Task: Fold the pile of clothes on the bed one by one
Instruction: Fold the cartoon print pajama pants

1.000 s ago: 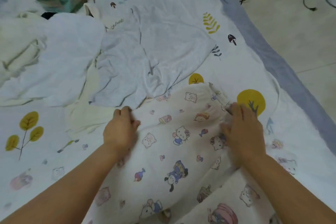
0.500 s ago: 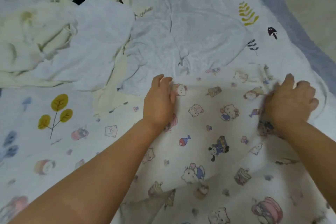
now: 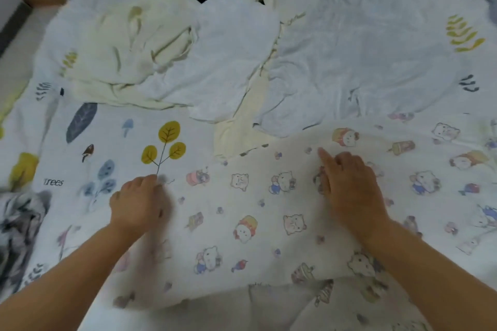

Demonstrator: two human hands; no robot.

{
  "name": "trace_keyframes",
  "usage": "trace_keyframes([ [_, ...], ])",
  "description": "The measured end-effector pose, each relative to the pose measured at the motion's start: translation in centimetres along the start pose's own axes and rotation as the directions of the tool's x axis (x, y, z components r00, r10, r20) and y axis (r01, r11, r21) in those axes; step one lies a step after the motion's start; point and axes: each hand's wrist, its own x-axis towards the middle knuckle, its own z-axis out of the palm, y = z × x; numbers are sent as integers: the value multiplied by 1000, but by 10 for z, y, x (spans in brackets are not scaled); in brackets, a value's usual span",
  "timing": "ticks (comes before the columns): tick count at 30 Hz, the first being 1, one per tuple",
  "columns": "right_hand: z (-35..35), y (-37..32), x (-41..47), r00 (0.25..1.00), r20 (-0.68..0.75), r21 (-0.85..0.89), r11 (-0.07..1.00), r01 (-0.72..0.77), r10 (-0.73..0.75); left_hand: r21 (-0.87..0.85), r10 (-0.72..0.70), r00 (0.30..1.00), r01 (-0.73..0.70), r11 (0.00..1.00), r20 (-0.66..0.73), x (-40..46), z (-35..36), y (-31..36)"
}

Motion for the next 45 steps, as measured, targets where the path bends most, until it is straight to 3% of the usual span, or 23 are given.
trace_keyframes([
  [3,10,-40,29,971,239,-32,999,-24,31,121,-19,994,5,993,111,7,2,-36],
  [6,28,-65,53,902,405,-117,987,-112,150,-5,38,999,-38,999,9,8,6,-59],
  [8,34,-73,65,926,349,-103,988,-113,142,-94,59,994,-68,993,-92,12,1,-66],
  [10,38,-73,73,974,174,-62,989,-136,145,-140,51,978,-80,987,-202,22,-9,-70],
  [12,38,-75,81,984,23,87,980,-181,179,-149,29,948,-80,986,-317,35,-19,-69],
  [14,37,-82,84,967,19,215,943,-253,254,-147,7,913,-73,986,-409,42,-22,-63],
  [16,36,-89,78,953,122,264,916,-301,277,-169,12,899,-96,981,-438,38,-14,-54],
  [20,36,-110,19,968,224,65,989,-133,115,-125,222,903,-285,950,-369,1,22,-43],
  [22,38,-112,-9,936,352,-32,999,15,-3,-2,336,922,-343,939,-194,-13,42,-47],
  [24,42,-105,-30,839,542,-107,986,126,-49,136,359,933,-357,924,14,-15,61,-62],
  [26,36,-98,-35,771,636,-108,986,127,-30,155,312,941,-330,931,129,-9,67,-73],
  [28,24,-97,-36,814,581,-77,995,65,-8,147,274,952,-293,945,141,-7,62,-71],
  [30,10,-99,-40,836,548,-30,999,-31,42,117,236,972,-237,964,25,-11,53,-65],
  [32,-4,-99,-56,808,587,-2,998,-59,49,42,146,973,-141,989,-179,-17,46,-67],
  [34,-14,-95,-77,790,613,3,1000,9,-9,-108,-91,958,64,992,-270,-20,44,-79],
  [36,-20,-89,-96,773,630,11,997,79,-69,-315,-398,904,336,887,-155,-23,42,-94],
  [37,-22,-87,-103,762,642,3,995,102,-80,-386,-483,873,424,819,-66,-25,42,-100],
  [39,-23,-87,-116,731,677,-12,992,123,-82,-445,-437,899,391,806,-2,-31,43,-111],
  [41,-23,-88,-127,680,727,2,990,139,-97,-458,-346,933,267,848,-96,-37,39,-120],
  [45,-22,-92,-143,581,800,-43,950,308,-152,-435,-404,871,260,862,-279,-44,27,-123],
])
